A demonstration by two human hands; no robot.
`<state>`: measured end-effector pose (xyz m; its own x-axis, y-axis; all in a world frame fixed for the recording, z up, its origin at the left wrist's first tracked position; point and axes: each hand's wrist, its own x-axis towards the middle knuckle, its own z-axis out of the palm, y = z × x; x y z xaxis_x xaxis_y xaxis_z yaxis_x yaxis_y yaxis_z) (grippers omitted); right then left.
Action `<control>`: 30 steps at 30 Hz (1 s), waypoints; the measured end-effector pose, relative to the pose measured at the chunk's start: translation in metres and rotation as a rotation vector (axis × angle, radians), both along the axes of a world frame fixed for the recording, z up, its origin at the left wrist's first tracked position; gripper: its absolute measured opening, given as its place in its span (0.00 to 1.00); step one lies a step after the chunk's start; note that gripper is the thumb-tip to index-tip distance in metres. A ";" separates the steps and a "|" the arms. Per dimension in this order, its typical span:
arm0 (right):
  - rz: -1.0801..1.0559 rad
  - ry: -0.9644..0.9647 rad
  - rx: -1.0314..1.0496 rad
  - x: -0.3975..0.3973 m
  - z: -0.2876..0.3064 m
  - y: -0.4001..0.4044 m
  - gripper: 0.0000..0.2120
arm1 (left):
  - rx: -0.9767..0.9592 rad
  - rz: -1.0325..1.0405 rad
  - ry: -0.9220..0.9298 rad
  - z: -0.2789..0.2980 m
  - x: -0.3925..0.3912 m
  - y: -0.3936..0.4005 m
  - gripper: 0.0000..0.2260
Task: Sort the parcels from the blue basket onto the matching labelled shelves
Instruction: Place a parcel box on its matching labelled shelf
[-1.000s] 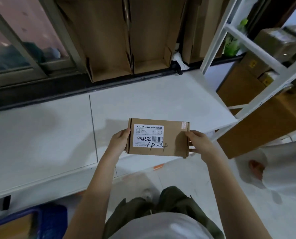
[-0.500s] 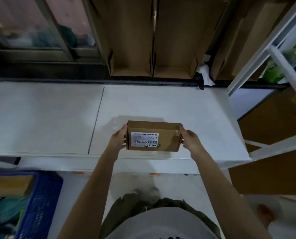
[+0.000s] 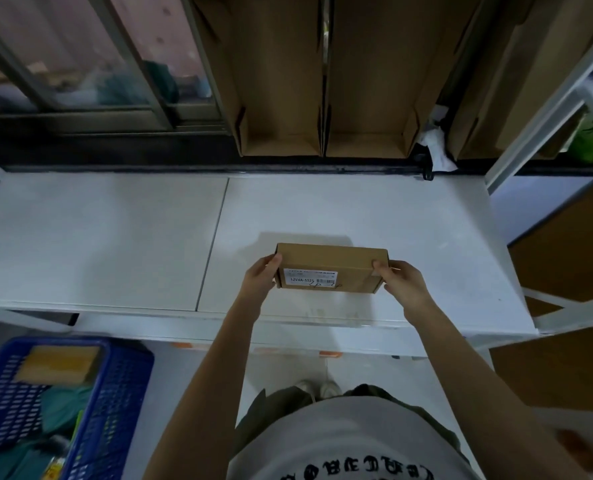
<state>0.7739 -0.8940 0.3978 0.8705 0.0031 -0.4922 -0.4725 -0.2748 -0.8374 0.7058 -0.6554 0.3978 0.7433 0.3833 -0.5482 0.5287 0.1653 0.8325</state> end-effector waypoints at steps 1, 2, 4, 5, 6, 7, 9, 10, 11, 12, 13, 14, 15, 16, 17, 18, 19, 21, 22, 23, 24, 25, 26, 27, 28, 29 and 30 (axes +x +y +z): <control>0.008 0.001 -0.002 0.001 -0.001 0.001 0.15 | 0.001 0.003 -0.004 -0.001 0.000 0.002 0.15; 0.021 0.004 -0.008 0.001 -0.002 0.002 0.14 | -0.002 0.011 -0.005 -0.002 -0.001 0.004 0.16; 0.046 0.013 -0.013 0.001 -0.003 0.005 0.14 | -0.002 0.025 0.002 -0.005 -0.003 0.008 0.18; 0.061 0.018 -0.012 0.001 -0.004 0.007 0.15 | -0.003 0.030 0.002 -0.006 -0.003 0.010 0.18; 0.073 0.020 -0.015 0.000 -0.005 0.009 0.16 | -0.003 0.033 0.001 -0.007 -0.004 0.012 0.19; 0.077 0.020 -0.022 0.000 -0.005 0.012 0.16 | -0.004 0.031 0.003 -0.008 -0.005 0.015 0.19; 0.067 0.018 -0.029 0.000 -0.006 0.014 0.17 | -0.006 0.017 0.004 -0.011 -0.006 0.018 0.19; 0.064 0.016 -0.028 0.000 -0.007 0.014 0.17 | -0.002 0.007 0.000 -0.012 -0.006 0.018 0.19; 0.062 0.015 -0.032 0.000 -0.007 0.014 0.17 | 0.004 -0.002 -0.002 -0.013 -0.006 0.020 0.19; 0.059 0.017 -0.038 0.000 -0.008 0.014 0.17 | 0.011 -0.009 -0.002 -0.014 -0.006 0.021 0.19; 0.054 0.021 -0.044 -0.001 -0.008 0.014 0.17 | 0.015 -0.015 -0.003 -0.015 -0.005 0.022 0.19; 0.050 0.028 -0.046 -0.001 -0.009 0.014 0.17 | 0.017 -0.024 -0.005 -0.016 -0.005 0.023 0.19; 0.050 0.034 -0.048 -0.001 -0.009 0.014 0.17 | 0.018 -0.032 -0.009 -0.017 -0.005 0.024 0.19; 0.052 0.037 -0.052 0.000 -0.009 0.014 0.17 | 0.020 -0.035 -0.011 -0.017 -0.005 0.024 0.19; 0.056 0.036 -0.059 0.000 -0.008 0.015 0.17 | 0.022 -0.034 -0.010 -0.016 -0.004 0.025 0.18; 0.060 0.032 -0.067 0.000 -0.006 0.016 0.18 | 0.025 -0.029 -0.006 -0.016 -0.004 0.025 0.18; 0.058 0.024 -0.077 -0.001 -0.004 0.017 0.20 | 0.027 -0.023 0.002 -0.016 -0.004 0.026 0.18; 0.026 -0.008 -0.094 -0.003 -0.001 0.020 0.24 | 0.032 -0.019 0.012 -0.014 -0.006 0.027 0.18; 0.013 -0.029 -0.103 -0.003 0.000 0.022 0.26 | 0.035 -0.024 0.012 -0.012 -0.007 0.027 0.19; 0.009 -0.053 -0.112 -0.004 0.001 0.024 0.27 | 0.036 -0.028 0.012 -0.011 -0.008 0.027 0.20; 0.015 -0.083 -0.130 -0.005 0.001 0.026 0.27 | 0.035 -0.027 0.012 -0.010 -0.009 0.027 0.21; 0.029 -0.120 -0.163 -0.006 0.001 0.028 0.28 | 0.035 -0.018 0.011 -0.009 -0.010 0.028 0.23; 0.055 -0.165 -0.216 -0.007 0.002 0.029 0.29 | 0.037 -0.004 0.010 -0.008 -0.012 0.028 0.24; 0.092 -0.224 -0.283 -0.007 0.003 0.032 0.30 | 0.046 0.011 0.007 -0.007 -0.013 0.029 0.24; 0.140 -0.293 -0.355 -0.007 0.006 0.034 0.30 | 0.064 0.022 0.006 -0.006 -0.016 0.030 0.25; 0.199 -0.367 -0.417 -0.007 0.010 0.038 0.29 | 0.088 0.033 0.003 -0.005 -0.019 0.031 0.25; 0.267 -0.440 -0.464 -0.006 0.014 0.044 0.29 | 0.112 0.049 -0.004 -0.004 -0.022 0.031 0.24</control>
